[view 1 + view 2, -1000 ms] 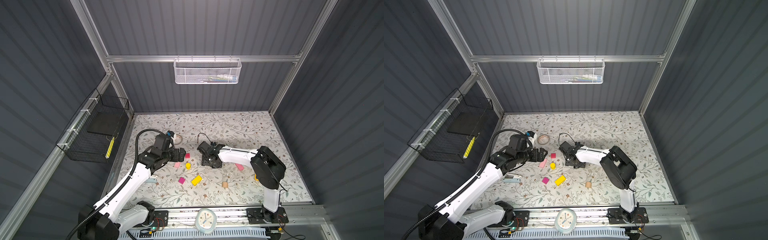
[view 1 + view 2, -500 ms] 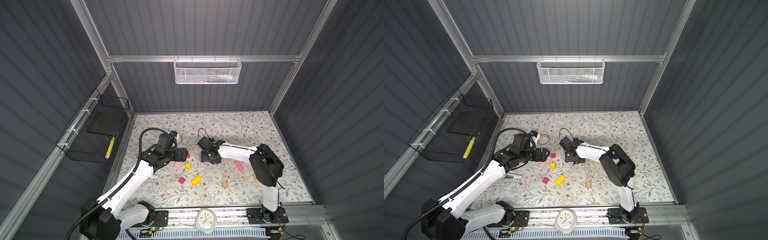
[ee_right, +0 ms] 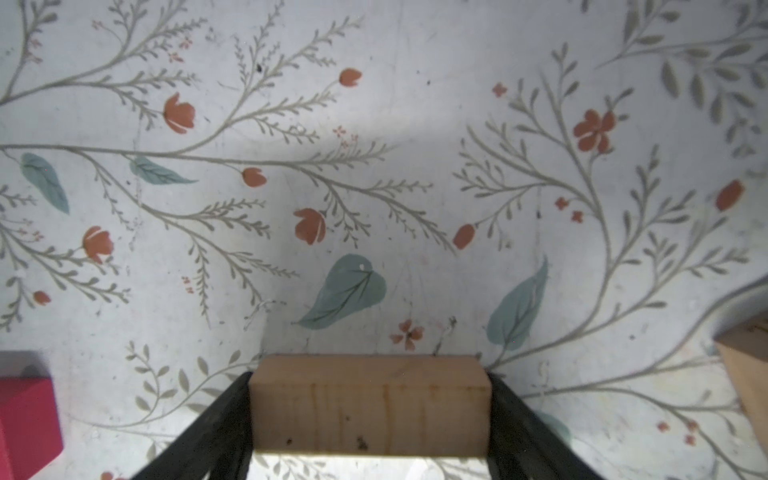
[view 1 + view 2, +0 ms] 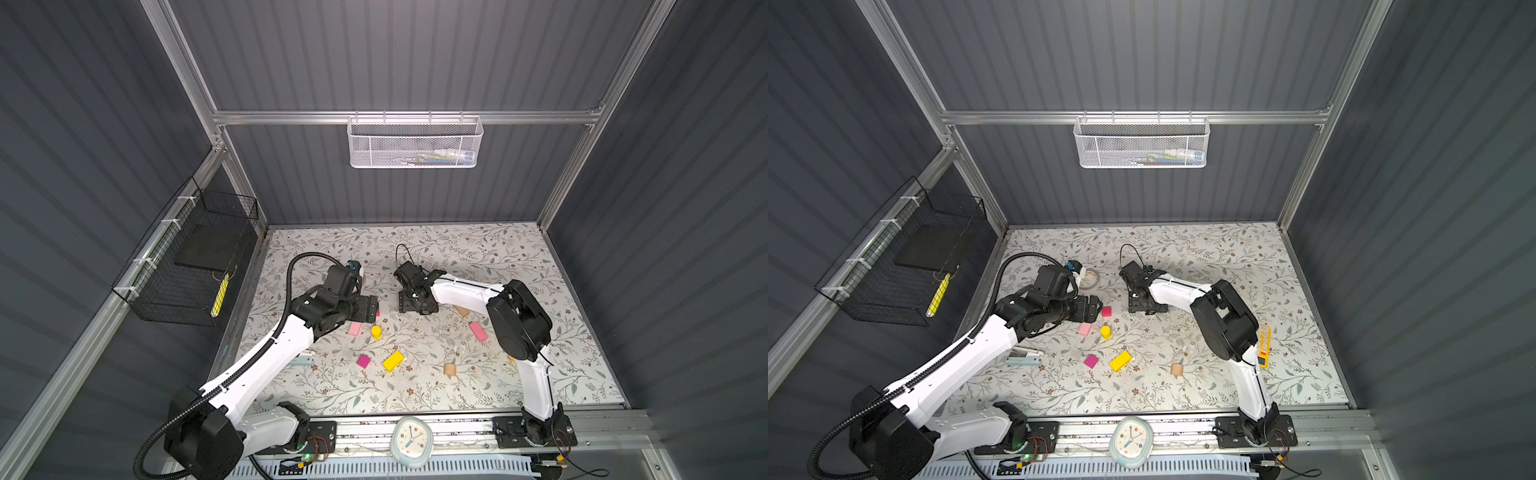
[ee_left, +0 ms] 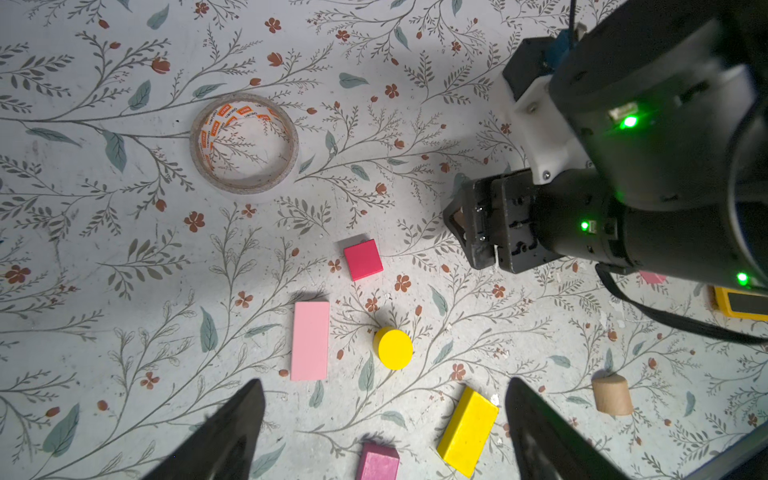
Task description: Build the wood block tower
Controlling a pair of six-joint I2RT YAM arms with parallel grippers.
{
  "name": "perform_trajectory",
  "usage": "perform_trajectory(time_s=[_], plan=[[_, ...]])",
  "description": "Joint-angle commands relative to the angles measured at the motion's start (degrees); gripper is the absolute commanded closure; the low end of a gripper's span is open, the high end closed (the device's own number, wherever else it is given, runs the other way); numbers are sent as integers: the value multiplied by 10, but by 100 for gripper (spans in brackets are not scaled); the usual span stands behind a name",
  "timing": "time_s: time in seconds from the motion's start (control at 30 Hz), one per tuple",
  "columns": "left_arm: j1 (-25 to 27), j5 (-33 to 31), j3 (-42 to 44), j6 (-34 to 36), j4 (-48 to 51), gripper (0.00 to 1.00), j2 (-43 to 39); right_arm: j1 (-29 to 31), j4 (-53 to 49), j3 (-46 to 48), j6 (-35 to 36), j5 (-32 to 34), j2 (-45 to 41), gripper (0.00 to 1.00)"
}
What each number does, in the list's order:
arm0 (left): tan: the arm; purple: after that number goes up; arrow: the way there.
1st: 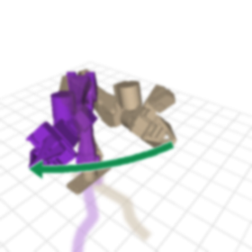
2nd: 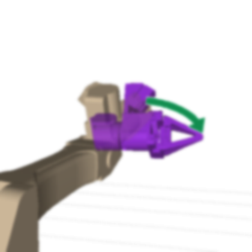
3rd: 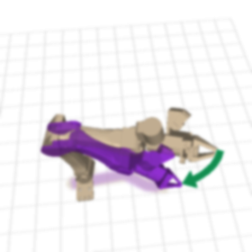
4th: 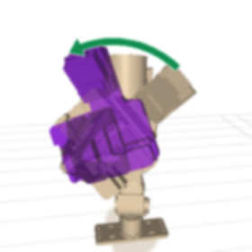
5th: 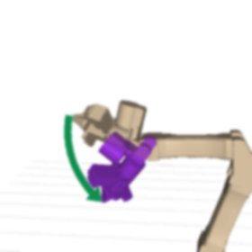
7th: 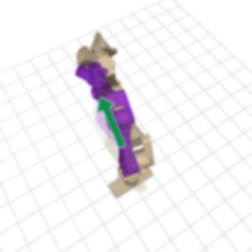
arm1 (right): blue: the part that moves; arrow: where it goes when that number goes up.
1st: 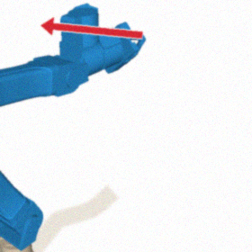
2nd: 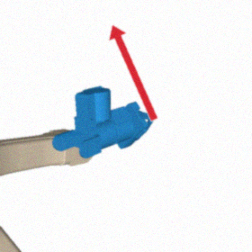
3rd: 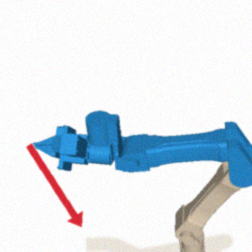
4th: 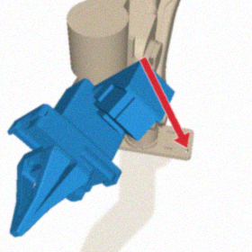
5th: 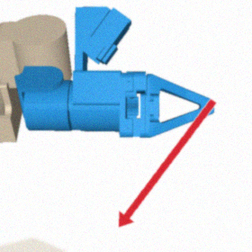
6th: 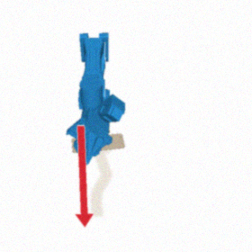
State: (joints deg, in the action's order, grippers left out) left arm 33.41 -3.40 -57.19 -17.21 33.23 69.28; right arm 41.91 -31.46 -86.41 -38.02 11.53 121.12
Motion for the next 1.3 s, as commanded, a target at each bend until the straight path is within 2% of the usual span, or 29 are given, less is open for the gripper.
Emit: perform_trajectory(time_s=[0.0, 0.4, 0.77, 1.27], plan=[[8, -12, -23, -5, 14, 10, 6, -6, -12, -20, 5, -6, 14, 19], [23, -26, -24, -12, 15, 10, 16, -8, -18, -33, -7, -10, 27, 15], [29, -35, -26, -13, 20, 10, 19, -8, -21, -34, -13, -14, 27, 1], [37, -55, -31, -11, 29, 10, 9, -16, -18, -31, -3, -29, -45, 1]])
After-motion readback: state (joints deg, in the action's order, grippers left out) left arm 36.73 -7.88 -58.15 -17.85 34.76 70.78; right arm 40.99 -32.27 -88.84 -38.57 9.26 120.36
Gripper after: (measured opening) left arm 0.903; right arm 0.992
